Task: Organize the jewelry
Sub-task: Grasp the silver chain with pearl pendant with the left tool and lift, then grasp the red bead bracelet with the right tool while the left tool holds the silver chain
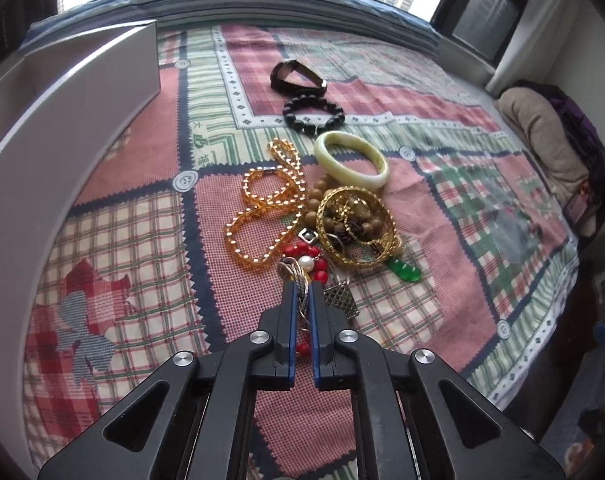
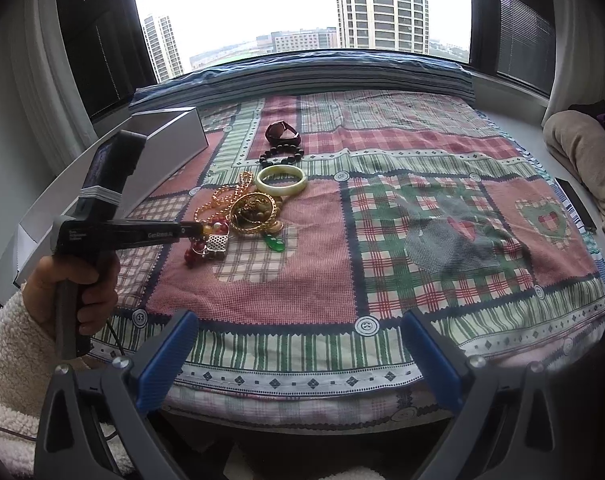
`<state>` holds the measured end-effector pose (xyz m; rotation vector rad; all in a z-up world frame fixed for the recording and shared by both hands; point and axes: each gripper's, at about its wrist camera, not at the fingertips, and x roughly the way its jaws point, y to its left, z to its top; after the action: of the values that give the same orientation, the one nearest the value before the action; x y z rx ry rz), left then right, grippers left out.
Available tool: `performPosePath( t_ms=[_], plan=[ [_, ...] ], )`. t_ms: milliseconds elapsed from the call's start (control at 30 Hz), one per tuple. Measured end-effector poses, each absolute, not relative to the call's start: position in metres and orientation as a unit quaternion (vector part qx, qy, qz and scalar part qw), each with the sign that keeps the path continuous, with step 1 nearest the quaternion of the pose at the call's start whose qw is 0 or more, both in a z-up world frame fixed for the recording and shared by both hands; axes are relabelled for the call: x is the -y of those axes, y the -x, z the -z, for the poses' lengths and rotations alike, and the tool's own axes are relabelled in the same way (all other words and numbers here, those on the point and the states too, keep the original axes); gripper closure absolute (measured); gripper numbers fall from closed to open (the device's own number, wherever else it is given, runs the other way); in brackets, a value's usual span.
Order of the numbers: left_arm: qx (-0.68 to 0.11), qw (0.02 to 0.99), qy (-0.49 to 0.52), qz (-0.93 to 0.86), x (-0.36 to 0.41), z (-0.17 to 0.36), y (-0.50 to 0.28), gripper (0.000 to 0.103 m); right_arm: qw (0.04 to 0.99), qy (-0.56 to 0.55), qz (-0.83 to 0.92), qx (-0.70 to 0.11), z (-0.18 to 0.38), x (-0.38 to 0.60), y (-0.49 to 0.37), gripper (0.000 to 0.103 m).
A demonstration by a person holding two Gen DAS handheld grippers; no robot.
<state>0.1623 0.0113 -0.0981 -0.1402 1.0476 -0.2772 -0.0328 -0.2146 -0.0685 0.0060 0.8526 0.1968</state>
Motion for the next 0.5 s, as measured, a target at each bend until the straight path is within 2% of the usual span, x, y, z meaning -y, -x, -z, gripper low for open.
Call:
performPosePath(
  t_ms=[267, 500],
  plan=[
    [-0.442, 0.870, 0.151, 0.159, -0.037, 0.031, -0.137, 0.102, 0.905, -0.003, -0.100, -0.413, 0.070, 0.212, 0.031, 0.000],
    [-0.405, 0.881, 0.191, 0.153, -0.066, -0.007, -0.115, 0.102, 0.901, -0.011, -0.099, -0.423, 0.074, 0.213, 0.026, 0.000]
  ],
)
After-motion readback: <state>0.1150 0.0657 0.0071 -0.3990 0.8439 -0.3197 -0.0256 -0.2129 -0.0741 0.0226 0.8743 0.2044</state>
